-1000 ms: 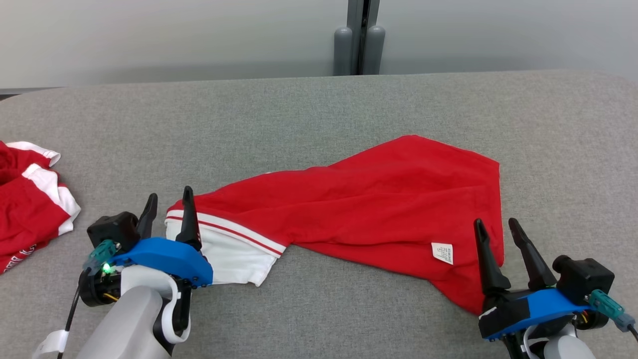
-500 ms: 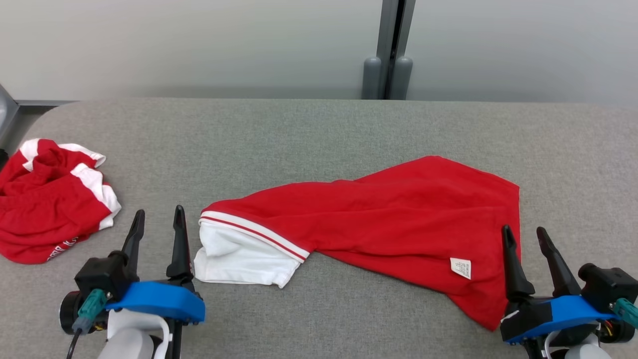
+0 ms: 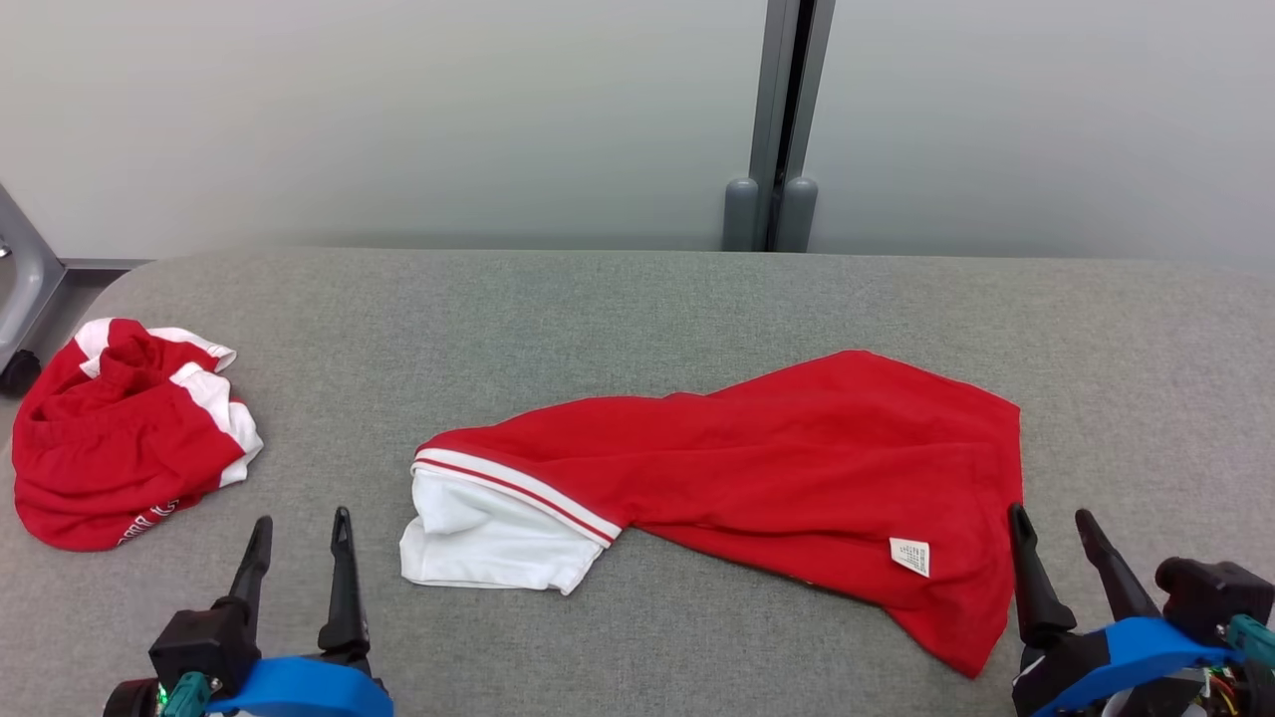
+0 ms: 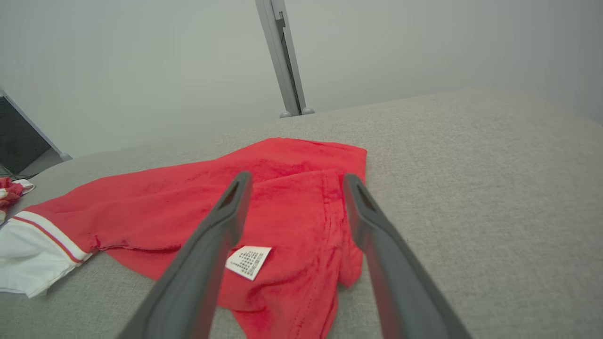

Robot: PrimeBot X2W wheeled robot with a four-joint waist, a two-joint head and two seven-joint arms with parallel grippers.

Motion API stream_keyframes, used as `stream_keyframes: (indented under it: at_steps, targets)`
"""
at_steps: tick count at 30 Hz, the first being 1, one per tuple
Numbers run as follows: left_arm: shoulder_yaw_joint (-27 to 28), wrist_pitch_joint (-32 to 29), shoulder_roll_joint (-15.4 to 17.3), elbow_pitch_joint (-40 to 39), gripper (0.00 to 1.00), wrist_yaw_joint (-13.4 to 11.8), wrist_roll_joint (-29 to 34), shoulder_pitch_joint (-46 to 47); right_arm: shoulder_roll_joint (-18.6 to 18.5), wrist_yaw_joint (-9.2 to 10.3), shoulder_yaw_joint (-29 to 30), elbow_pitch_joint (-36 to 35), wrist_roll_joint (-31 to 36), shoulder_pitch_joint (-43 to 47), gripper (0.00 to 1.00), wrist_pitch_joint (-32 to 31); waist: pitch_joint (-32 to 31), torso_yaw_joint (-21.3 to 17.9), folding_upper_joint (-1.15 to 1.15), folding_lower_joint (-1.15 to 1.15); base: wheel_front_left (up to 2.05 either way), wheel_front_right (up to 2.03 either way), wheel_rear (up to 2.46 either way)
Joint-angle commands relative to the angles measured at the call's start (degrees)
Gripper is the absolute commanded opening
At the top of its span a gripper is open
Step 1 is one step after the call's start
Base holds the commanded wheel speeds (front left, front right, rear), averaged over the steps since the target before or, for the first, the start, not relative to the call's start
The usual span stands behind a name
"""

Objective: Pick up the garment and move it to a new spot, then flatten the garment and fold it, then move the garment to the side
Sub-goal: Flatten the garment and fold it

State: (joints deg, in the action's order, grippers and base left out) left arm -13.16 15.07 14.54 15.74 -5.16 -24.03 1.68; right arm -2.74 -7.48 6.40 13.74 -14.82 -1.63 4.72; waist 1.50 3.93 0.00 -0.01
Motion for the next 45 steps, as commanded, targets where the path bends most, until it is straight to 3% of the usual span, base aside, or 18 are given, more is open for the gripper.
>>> stream_keyframes:
  at_steps: [1, 12, 18, 23, 34, 35, 36, 37, 45]
  targets:
    - [0.50, 0.14, -0.14, -0.12, 1.00, 0.14, 0.21, -0.48, -0.28, -0.03, 0.22, -0.40, -0.43, 0.61, 1.00, -0.90, -0.12, -0.09, 0.00, 0.01, 0.00, 0.00, 0.00]
    - [0.52, 0.15, -1.29, -0.59, 1.00, 0.67, 1.10, 0.14, -0.26, -0.03, 3.91, 1.38, 2.03, -5.74, 1.00, -26.26, 1.19, -0.06, 0.00, 0.01, 0.00, 0.00, 0.00]
    - [0.46, 0.15, -1.29, -0.07, 1.00, 1.49, 0.72, 1.29, -0.27, -0.03, 3.24, 5.74, 1.97, -10.91, 1.00, -34.79, 2.64, -0.02, 0.00, 0.01, 0.00, 0.00, 0.00]
    - [0.53, 0.15, -1.39, 0.67, 1.00, 2.33, 0.77, 2.58, -0.28, -0.03, 4.50, 9.38, 3.71, -13.90, 1.00, -38.03, 3.73, 0.67, 0.00, 0.01, 0.00, 0.00, 0.00]
    - [0.85, 0.15, -1.95, 0.96, 1.00, 2.75, 1.27, 3.24, -0.27, -0.03, 4.31, 13.27, 3.12, -16.38, 1.00, -35.43, 5.14, 1.53, 0.00, 0.01, 0.00, 0.00, 0.00]
    - [0.88, 0.15, -1.98, 0.94, 1.00, 2.71, 1.29, 3.25, -0.27, -0.03, 4.01, 13.20, 3.41, -16.54, 0.78, -34.94, 5.19, 1.51, 0.00, 0.01, 0.00, 0.00, 0.00]
    - [0.91, 0.15, -2.00, 0.91, 1.00, 2.73, 1.30, 3.30, -0.27, -0.03, 3.71, 13.11, 3.51, -16.62, 0.20, -34.43, 5.22, 1.48, 0.00, 0.01, 0.00, 0.00, 0.00]
    - [0.95, 0.15, -2.03, 0.87, 1.00, 2.75, 1.29, 3.36, -0.28, -0.03, 3.38, 12.71, 3.68, -16.78, 0.00, -33.65, 5.26, 1.44, 0.00, 0.01, 0.00, 0.00, 0.00]
    - [1.28, 0.15, -2.27, 0.70, 1.00, 2.98, 1.18, 3.58, -0.26, -0.03, 2.36, 8.18, 6.20, -18.15, 0.00, -28.19, 5.36, 0.79, 0.00, 0.01, 0.00, 0.00, 0.00]
